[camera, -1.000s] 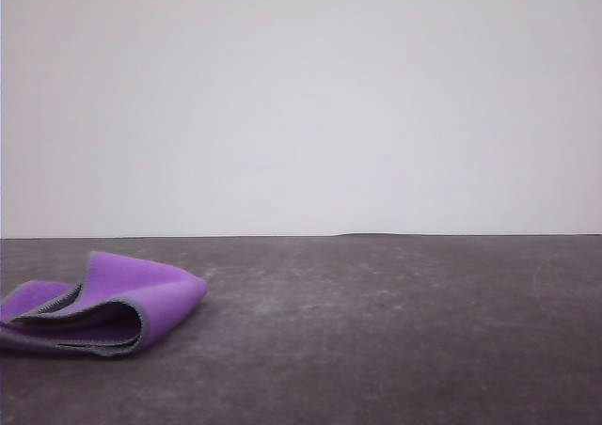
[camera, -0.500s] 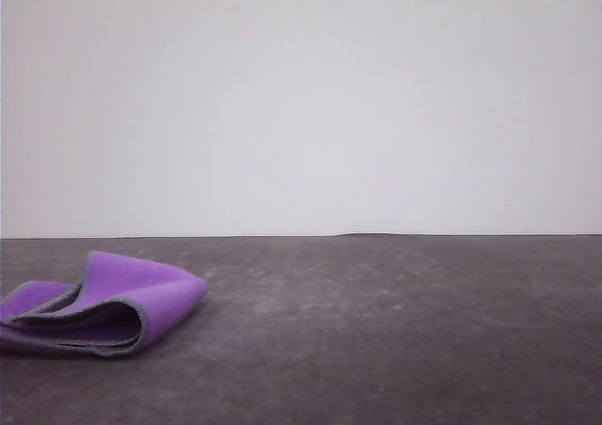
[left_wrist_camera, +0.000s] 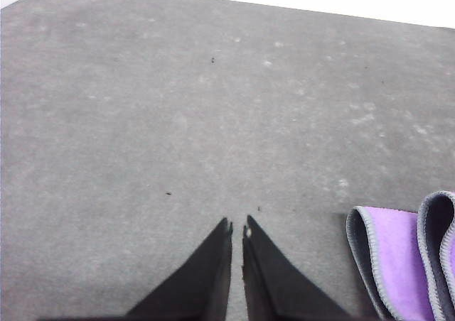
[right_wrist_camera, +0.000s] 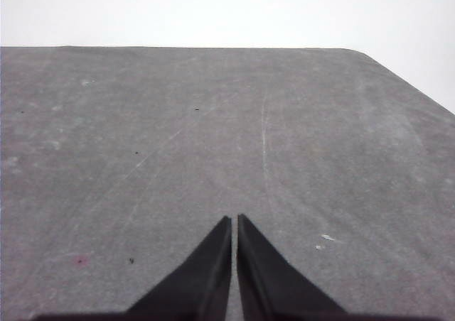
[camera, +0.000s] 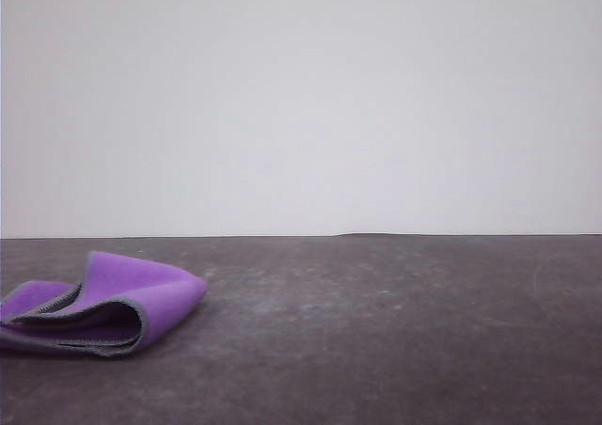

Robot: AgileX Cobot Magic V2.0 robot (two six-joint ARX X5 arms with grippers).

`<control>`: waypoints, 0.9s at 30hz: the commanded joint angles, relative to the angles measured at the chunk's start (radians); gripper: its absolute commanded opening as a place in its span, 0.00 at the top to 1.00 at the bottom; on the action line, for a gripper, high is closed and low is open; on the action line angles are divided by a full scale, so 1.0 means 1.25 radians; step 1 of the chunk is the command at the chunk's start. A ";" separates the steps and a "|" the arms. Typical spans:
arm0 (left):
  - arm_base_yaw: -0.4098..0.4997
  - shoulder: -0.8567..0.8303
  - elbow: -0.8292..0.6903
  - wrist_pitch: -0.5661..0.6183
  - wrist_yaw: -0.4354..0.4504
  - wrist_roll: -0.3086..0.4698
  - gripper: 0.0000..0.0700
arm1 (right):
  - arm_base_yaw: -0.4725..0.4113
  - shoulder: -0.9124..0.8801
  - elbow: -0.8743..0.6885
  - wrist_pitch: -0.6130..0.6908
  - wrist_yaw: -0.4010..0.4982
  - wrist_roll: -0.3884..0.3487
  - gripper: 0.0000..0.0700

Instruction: Fold clothes

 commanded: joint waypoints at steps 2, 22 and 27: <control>0.002 0.000 -0.015 -0.009 -0.002 0.002 0.98 | -0.001 -0.002 -0.005 0.008 0.001 0.009 0.99; 0.002 0.000 -0.015 -0.009 -0.002 0.002 0.98 | -0.001 -0.002 -0.005 0.008 0.001 0.009 0.99; 0.002 0.000 -0.015 -0.009 -0.002 0.002 0.98 | -0.001 -0.002 -0.005 0.008 0.001 0.009 0.99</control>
